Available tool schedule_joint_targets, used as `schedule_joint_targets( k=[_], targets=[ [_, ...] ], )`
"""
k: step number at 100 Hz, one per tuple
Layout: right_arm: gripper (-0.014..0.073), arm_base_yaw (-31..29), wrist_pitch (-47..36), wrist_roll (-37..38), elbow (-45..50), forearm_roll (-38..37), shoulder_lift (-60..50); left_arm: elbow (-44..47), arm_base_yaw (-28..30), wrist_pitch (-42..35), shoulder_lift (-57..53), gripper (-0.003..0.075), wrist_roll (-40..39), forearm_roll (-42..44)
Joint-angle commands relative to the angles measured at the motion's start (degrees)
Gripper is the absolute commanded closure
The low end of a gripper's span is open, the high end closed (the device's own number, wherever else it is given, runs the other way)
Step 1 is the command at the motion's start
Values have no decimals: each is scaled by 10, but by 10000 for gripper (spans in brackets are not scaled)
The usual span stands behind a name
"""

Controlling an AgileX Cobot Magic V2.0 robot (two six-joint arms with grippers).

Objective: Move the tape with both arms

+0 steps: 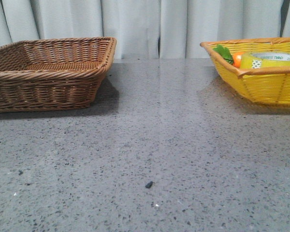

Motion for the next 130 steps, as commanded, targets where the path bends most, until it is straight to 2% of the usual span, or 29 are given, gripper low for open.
schedule_joint_targets(
  k=[1,30,41,46,60,66,74,85,98,108,113,119,130],
  targets=[
    [662,-1,-13,-4,12,-6,-8,6,3,-27,-16,741,-6,-2],
    [662,-1,-18,-4,12,-6,-8,6,3,-27,-16,741,6,12],
    [662,-1,-24,-4,12,-6,-8,6,3,-51,-16,741,5,8],
    [662,-1,-36,-4,12,-6,-8,6,3,-85,-16,741,0,-25],
    [662,-1,-93,-4,12,3,-8,6,3,-180,-16,741,-1,-185],
    [662,-1,-111,-4,12,56,-8,6,3,-199,-16,741,-1,-245],
    [662,-1,-121,-4,12,200,-8,6,3,-210,-16,741,-1,-317],
    [662,-1,-148,-4,12,312,-8,6,3,-211,-16,741,-1,-385],
    [662,-1,-176,-4,12,430,-8,6,3,-210,-16,741,-1,-394],
    [662,-1,-206,-4,10,551,-8,5,3,-218,-16,741,-1,-394],
    [662,-1,-198,-4,4,577,-8,1,3,-219,-16,741,0,-386],
    [662,-1,-169,-4,-9,574,-8,-10,3,-211,-14,741,2,-364],
    [659,-1,-117,-4,-41,513,-4,-54,3,-171,17,741,4,-288]
  ],
)
